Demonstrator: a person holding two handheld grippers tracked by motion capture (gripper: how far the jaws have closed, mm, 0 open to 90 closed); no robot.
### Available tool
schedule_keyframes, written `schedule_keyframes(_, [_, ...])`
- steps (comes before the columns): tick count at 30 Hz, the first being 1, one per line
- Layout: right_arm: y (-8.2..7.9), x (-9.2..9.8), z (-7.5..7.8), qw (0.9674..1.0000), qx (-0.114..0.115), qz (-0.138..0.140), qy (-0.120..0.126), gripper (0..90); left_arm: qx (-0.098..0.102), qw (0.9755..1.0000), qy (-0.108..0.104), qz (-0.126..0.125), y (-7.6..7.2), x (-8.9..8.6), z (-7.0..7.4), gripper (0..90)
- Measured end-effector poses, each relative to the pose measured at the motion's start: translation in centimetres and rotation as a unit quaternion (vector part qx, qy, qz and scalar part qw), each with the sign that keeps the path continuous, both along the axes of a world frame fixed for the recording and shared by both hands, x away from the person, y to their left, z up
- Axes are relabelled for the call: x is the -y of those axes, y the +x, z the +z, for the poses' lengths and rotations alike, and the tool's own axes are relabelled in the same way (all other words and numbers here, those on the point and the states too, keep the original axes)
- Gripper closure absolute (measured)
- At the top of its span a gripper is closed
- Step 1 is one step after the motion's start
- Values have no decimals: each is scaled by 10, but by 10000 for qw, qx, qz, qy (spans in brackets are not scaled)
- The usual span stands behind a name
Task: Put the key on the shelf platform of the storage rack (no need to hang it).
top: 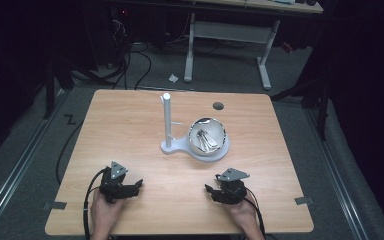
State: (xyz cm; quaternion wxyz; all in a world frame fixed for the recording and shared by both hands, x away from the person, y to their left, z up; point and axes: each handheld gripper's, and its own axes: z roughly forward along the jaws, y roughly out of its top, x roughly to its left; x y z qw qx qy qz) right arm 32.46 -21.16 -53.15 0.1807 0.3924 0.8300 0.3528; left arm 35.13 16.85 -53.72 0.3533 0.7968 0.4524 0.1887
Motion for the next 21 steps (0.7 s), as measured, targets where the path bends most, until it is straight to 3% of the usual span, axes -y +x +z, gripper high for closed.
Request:
schedule_keyframes(6, [0,0,0,10000,-37,28,-6,378,1,10000,1,-4,0,0,0,171])
schedule_keyframes(21, [0,-1,0,10000,-43,-4,-5,373,1,10000,2,-8,0,0,0,170])
